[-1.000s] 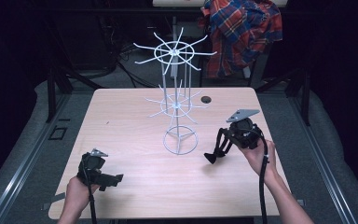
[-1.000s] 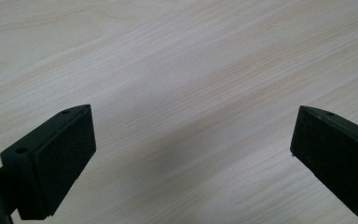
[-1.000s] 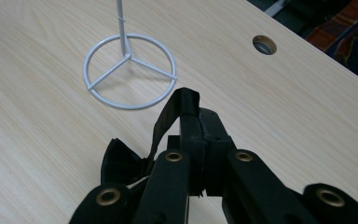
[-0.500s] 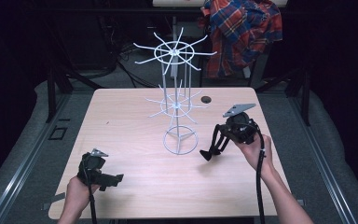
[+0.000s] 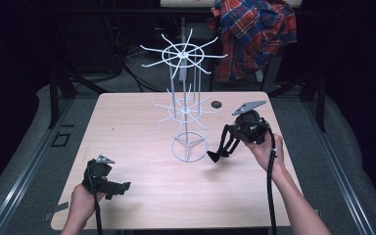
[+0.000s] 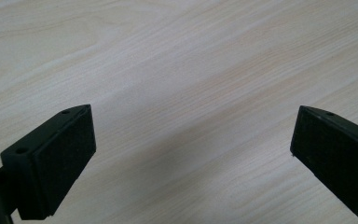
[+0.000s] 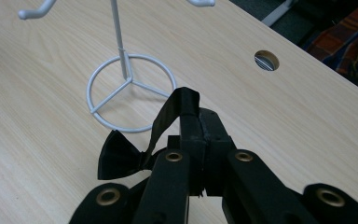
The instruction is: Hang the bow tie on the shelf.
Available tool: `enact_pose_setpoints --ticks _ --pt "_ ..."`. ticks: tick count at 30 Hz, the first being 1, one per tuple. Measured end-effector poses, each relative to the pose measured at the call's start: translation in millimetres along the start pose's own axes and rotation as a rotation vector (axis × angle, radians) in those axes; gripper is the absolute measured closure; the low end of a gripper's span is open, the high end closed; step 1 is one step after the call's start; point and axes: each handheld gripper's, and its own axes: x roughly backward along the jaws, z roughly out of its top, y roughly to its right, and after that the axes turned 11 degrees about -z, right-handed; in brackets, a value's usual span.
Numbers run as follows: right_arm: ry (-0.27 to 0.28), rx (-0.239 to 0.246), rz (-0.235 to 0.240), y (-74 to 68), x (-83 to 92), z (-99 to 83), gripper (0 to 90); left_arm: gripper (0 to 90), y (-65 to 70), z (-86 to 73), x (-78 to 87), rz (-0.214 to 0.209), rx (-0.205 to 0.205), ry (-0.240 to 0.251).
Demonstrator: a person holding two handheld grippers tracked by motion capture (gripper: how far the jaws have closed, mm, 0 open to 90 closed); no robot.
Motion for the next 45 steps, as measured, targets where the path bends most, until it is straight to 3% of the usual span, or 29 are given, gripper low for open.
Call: enact_pose_setpoints --ticks 12,24,45 --pt "0.025 -0.023 -0.006 6.1 0.6 12.9 89.9 0.0 -0.3 -0.2 0.1 -0.003 -0.001 -0.003" --pt "0.052 -0.014 -0.023 8.2 1.6 29.4 89.9 0.0 -0.9 -0.9 1.0 -0.006 -0.002 -0.011" --pt "0.047 -0.006 -0.052 10.3 -7.1 45.5 89.9 0.0 -0.2 -1.1 0.3 -0.007 -0.004 -0.012"
